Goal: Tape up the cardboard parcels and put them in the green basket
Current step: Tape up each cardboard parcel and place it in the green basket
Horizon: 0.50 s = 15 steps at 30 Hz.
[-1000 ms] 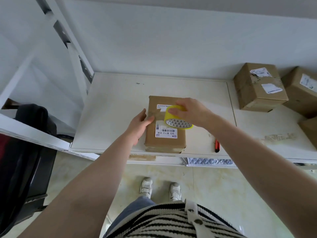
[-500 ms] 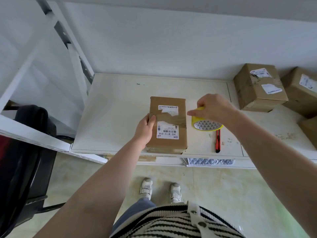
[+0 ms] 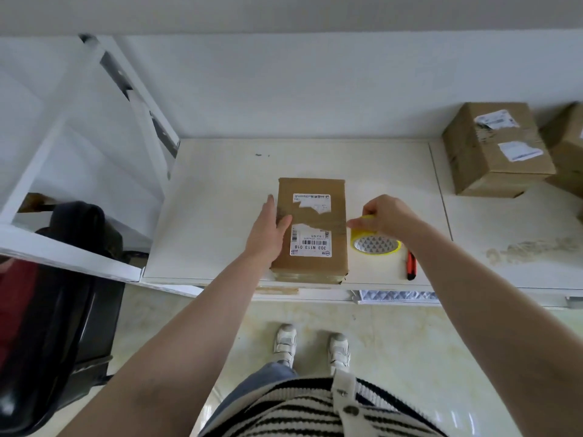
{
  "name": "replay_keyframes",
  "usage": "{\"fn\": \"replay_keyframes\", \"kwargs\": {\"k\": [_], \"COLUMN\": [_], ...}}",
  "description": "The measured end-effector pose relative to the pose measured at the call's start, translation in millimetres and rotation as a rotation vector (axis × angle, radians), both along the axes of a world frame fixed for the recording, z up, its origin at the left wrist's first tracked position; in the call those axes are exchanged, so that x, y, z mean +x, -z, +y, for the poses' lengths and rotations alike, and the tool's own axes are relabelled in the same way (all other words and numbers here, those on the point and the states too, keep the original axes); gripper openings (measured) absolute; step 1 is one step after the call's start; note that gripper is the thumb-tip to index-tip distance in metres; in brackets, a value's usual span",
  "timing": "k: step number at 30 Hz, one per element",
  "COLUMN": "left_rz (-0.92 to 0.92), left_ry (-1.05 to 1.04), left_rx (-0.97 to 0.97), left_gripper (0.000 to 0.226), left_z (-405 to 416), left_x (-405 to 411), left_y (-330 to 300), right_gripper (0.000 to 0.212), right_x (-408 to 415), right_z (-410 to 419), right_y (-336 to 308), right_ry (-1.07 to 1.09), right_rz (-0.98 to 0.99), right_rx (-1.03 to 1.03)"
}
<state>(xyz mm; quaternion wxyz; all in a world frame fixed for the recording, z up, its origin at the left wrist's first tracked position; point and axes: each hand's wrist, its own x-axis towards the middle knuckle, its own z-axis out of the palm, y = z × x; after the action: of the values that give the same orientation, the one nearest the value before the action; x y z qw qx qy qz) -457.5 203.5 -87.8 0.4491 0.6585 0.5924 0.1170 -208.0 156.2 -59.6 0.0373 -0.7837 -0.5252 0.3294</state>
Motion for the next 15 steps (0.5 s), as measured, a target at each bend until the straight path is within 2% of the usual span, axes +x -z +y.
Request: {"fn": "replay_keyframes", "kwargs": {"k": [2,4,6,10,15], "left_rz": [0.235,0.339,0.425,0.619,0.646], "left_ry": [0.056,0.142,0.230,0.368,0.342], "left_rx": [0.191,0.373,0.445,0.433,0.274], "left_gripper": [0.067,0.069,0.076,0.085,0.094], "left_z": [2,0,-7,-16,-10], "left_x": [9,22,38,54,63], "left_y": [-6,-12,-12,-1,-4], "right_gripper": [0.045,0.045,0.047,0.050,0.047], "right_x": [1,2,2,0,-1], "right_z": [1,2,2,2,1], "right_y": [2,3,3,4,5], "right_ry": [-0.005,-0.010,-0.014,-0.024,-0.015], "right_rz": [0.013,0.024,0.034,0.013,-0.003], "right_rx": [-0.011,-0.021,-0.023,-0.021,-0.014]}}
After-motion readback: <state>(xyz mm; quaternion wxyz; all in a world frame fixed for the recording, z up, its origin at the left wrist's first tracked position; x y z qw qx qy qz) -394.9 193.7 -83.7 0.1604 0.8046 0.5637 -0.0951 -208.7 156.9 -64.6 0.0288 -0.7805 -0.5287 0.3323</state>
